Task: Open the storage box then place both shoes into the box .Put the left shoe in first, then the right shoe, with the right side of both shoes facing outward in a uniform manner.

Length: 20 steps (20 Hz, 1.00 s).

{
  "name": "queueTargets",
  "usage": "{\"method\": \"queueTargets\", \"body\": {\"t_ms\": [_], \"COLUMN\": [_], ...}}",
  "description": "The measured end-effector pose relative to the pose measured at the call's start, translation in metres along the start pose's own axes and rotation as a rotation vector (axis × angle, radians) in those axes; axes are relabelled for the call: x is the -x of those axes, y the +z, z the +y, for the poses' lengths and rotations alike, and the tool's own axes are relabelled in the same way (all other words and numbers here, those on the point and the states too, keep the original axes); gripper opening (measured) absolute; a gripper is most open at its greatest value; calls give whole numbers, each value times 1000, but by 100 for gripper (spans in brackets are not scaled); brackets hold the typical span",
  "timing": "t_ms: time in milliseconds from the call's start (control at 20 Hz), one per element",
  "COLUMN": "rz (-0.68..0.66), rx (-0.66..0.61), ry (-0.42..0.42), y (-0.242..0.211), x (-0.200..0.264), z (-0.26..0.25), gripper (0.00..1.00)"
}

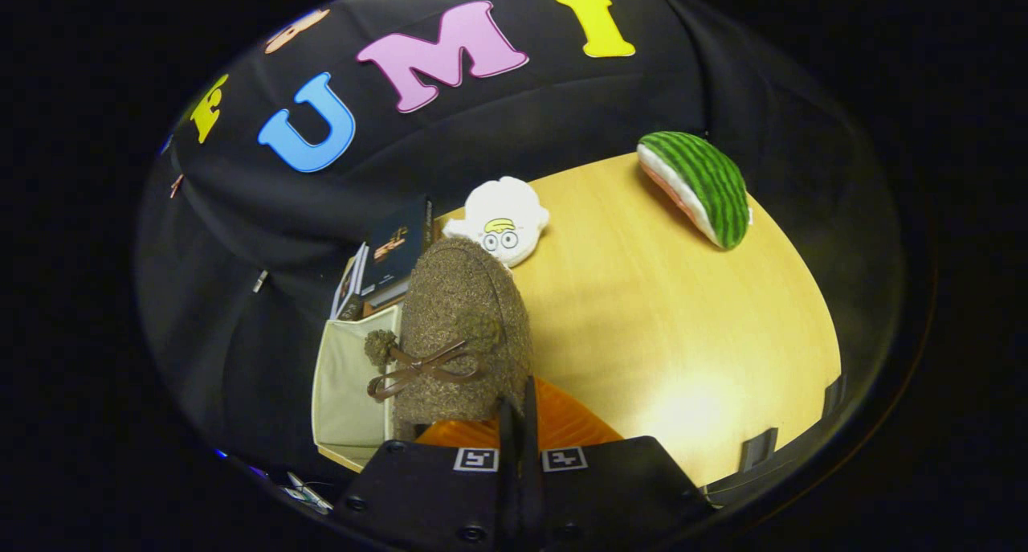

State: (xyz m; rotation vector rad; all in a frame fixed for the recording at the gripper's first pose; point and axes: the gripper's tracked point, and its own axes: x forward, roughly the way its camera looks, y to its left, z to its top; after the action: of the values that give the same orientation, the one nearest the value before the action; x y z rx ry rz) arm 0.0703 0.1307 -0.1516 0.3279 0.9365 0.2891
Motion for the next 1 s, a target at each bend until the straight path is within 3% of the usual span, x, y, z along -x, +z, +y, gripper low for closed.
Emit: {"method": "queueTargets", "body": {"t_ms": [500, 1000], "rz": [18, 57], "rx": [27, 95], "ry": [73, 2], "y": [-23, -60], "x": [-39, -87], "z": [121, 140], "gripper": [5, 5]}}
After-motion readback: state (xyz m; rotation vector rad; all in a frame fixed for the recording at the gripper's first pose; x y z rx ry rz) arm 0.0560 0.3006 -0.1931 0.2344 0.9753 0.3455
